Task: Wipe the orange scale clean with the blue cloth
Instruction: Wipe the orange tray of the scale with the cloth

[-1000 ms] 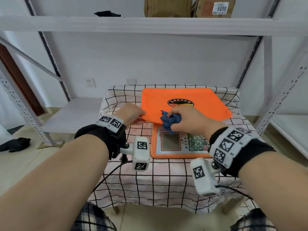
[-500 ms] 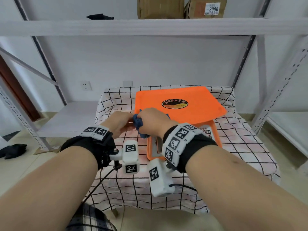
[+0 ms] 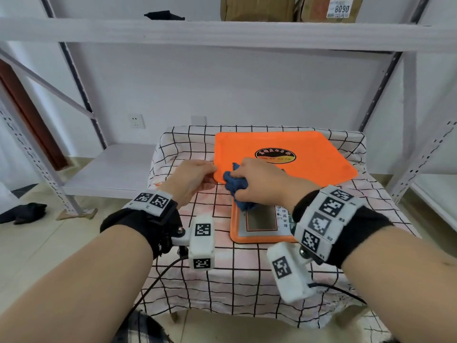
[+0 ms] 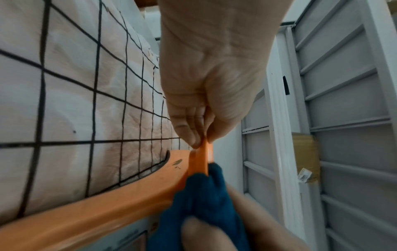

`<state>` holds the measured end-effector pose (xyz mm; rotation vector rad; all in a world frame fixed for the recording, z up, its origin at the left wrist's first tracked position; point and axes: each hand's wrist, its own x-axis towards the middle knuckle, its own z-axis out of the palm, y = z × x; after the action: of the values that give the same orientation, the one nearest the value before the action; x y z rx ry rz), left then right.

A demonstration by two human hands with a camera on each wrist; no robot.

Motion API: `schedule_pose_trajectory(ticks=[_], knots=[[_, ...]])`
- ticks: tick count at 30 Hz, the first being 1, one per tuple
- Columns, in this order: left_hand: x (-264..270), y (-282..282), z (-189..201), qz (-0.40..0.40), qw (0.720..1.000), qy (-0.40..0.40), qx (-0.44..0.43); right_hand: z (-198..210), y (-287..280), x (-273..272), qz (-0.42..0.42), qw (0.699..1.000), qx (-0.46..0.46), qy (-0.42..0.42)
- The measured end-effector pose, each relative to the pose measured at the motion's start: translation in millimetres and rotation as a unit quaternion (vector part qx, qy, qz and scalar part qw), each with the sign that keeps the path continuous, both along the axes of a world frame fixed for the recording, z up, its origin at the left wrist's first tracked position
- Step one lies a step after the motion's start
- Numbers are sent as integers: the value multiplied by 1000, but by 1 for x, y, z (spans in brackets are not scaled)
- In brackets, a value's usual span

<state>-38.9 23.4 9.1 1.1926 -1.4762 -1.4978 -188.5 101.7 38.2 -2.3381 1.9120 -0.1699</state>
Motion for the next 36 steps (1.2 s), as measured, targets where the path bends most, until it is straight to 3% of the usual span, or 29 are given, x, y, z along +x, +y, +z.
schedule_pose_trajectory(ticks=[6,13,20,26,32,36], knots=[[2,-4,-1,-12,1000,24,7,-5,-16,16,2,1000,-9,-27],[1,-8,-5,-18,999,26,-13,7,7,-30,22,996,13,-85],[2,-3,-6,-5,1000,4,-30,-3,-12,14,8,997,-24,-76],[2,1,-8,-4,1000,6,-30,-1,-3,-9,-14,989,-35,-144],[1,-3,-8,1,999,-12,-35,0,-1,-1,9,997,-21,-74],[2,-3,-8,3,999,-12,-35,5,0,-14,9,995,9,-94]])
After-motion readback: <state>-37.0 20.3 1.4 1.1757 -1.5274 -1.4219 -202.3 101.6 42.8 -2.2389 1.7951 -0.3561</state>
